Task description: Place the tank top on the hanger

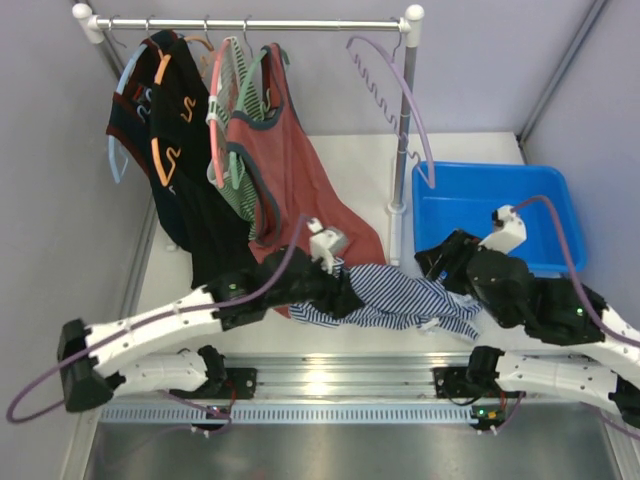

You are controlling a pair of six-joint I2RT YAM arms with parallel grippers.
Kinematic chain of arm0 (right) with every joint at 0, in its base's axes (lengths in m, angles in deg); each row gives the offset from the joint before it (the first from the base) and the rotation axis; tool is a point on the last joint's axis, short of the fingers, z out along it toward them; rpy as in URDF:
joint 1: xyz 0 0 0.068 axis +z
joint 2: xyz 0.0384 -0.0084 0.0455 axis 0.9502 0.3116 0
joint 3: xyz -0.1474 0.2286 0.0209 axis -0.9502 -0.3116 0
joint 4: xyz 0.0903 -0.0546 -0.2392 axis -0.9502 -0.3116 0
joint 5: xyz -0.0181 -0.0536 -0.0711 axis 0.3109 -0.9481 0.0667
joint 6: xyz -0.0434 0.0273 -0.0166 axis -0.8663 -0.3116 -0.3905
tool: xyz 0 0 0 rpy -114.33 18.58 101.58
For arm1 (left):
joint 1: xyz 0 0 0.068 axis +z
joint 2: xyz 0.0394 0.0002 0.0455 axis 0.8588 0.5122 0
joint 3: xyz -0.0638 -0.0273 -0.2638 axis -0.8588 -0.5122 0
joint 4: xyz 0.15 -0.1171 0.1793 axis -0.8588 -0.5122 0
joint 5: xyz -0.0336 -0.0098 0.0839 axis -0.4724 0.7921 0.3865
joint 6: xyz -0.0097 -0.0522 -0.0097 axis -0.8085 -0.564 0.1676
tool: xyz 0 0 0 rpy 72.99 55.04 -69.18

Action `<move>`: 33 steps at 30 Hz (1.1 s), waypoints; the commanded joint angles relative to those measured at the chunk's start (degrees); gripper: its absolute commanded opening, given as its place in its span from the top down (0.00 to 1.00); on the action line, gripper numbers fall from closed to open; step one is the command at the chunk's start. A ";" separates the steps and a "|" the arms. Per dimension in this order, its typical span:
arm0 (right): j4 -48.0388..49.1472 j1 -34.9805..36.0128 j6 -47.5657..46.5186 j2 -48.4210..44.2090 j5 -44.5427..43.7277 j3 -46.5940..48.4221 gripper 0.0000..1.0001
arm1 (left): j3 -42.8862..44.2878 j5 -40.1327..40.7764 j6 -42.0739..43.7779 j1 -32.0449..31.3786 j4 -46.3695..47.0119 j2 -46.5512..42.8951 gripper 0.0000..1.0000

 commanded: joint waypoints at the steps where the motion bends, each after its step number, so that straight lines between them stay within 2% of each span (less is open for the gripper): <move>1: -2.14 0.49 -5.41 -0.26 -4.16 8.30 0.32 | 4.66 9.12 2.89 -7.34 12.35 9.46 0.36; 3: -0.92 0.49 -8.32 -1.31 -3.46 11.90 0.30 | 7.47 8.86 3.33 -9.89 17.26 17.02 0.36; 7: 0.77 0.49 -14.30 -4.12 -1.18 17.00 0.28 | 18.07 9.38 8.42 -14.64 20.80 30.38 0.36; 10: -2.39 0.57 -15.10 -3.51 -0.82 20.96 0.27 | 24.94 8.77 11.93 -17.19 22.73 41.79 0.36; 14: -3.28 0.49 -14.84 -4.12 0.23 20.71 0.27 | 30.58 6.48 15.37 -18.51 25.80 50.24 0.36; 19: -3.46 0.49 -14.40 -6.23 1.46 19.65 0.27 | 35.16 2.36 20.03 -18.86 28.98 58.86 0.36; 31: -6.18 0.49 -13.88 -6.15 3.40 20.26 0.28 | 41.39 5.78 27.94 -18.86 33.90 70.56 0.37; 33: -6.71 0.49 -13.70 -6.58 3.40 20.18 0.28 | 41.75 8.32 28.47 -18.86 34.43 71.36 0.37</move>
